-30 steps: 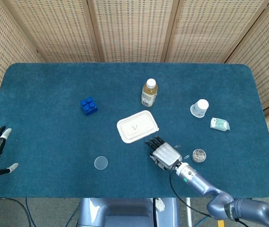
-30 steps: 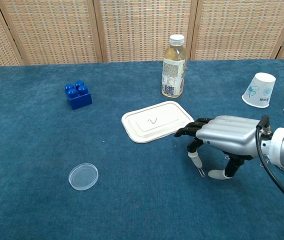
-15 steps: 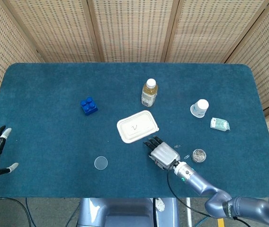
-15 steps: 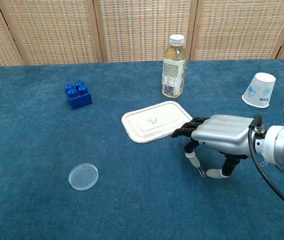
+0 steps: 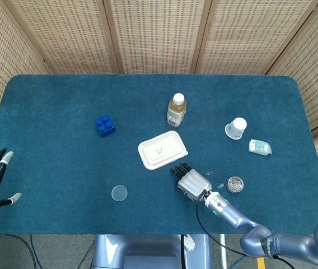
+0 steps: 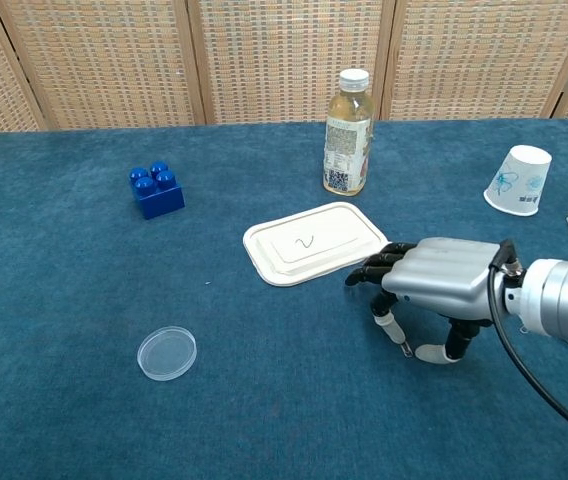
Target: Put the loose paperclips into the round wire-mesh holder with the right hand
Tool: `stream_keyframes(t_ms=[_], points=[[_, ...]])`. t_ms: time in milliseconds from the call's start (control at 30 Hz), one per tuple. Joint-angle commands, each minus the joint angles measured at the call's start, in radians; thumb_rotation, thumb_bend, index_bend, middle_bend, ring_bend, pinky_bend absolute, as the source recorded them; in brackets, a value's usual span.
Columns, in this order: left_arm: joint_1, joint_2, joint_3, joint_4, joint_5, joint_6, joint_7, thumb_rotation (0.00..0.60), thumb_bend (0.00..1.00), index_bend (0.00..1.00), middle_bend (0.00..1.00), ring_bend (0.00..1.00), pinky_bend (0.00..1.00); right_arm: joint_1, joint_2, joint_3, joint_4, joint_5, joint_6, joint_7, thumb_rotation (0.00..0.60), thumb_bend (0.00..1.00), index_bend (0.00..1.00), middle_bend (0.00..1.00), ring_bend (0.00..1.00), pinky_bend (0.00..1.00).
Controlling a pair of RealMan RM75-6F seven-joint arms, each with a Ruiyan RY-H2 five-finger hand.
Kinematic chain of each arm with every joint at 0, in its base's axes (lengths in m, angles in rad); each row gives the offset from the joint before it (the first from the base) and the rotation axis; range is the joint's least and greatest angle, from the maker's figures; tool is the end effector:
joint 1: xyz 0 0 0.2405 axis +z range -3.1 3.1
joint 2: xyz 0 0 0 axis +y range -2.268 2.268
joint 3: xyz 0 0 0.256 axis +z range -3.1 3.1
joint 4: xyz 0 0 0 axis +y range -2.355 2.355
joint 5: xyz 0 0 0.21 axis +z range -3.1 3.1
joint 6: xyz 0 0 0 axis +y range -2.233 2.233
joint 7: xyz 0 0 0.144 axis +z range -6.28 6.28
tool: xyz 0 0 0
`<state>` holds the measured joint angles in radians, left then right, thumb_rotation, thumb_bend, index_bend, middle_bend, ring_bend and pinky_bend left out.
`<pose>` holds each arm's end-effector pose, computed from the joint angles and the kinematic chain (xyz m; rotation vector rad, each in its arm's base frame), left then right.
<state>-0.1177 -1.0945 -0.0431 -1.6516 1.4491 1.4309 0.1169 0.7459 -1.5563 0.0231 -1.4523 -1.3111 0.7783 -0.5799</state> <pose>-0.3092 0.1890 0.1578 -1.4308 -0.8715 -0.7946 -0.1662 -0.2962 -0.0598 2.3172 -0.5364 0.6002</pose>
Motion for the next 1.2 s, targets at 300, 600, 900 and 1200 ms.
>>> stream_keyframes(t_ms=[300, 600, 900, 1200], points=[[0.0, 0.0, 0.001, -0.002, 0.002, 0.002, 0.001, 0.6, 0.0, 0.0, 0.0, 0.0, 0.0, 0.003, 0.003, -0.015, -0.007, 0.014, 0.003, 0.018, 0.6, 0.31, 0.49, 0.06, 0.0, 0.01], [0.0, 0.001, 0.0, -0.001, 0.002, 0.002, -0.004, 0.6, 0.0, 0.0, 0.0, 0.0, 0.0, 0.006, -0.03, -0.022, 0.033, -0.047, 0.026, 0.091, 0.6, 0.31, 0.49, 0.06, 0.0, 0.01], [-0.001, 0.003, 0.0, -0.001, 0.003, 0.003, -0.007, 0.6, 0.0, 0.0, 0.0, 0.0, 0.0, 0.005, -0.048, -0.031, 0.066, -0.099, 0.047, 0.155, 0.6, 0.31, 0.49, 0.06, 0.0, 0.01], [-0.001, 0.005, 0.0, -0.003, 0.002, 0.0, -0.011, 0.6, 0.0, 0.0, 0.0, 0.0, 0.0, 0.01, -0.064, -0.033, 0.085, -0.109, 0.042, 0.17, 0.6, 0.4, 0.51, 0.06, 0.0, 0.01]])
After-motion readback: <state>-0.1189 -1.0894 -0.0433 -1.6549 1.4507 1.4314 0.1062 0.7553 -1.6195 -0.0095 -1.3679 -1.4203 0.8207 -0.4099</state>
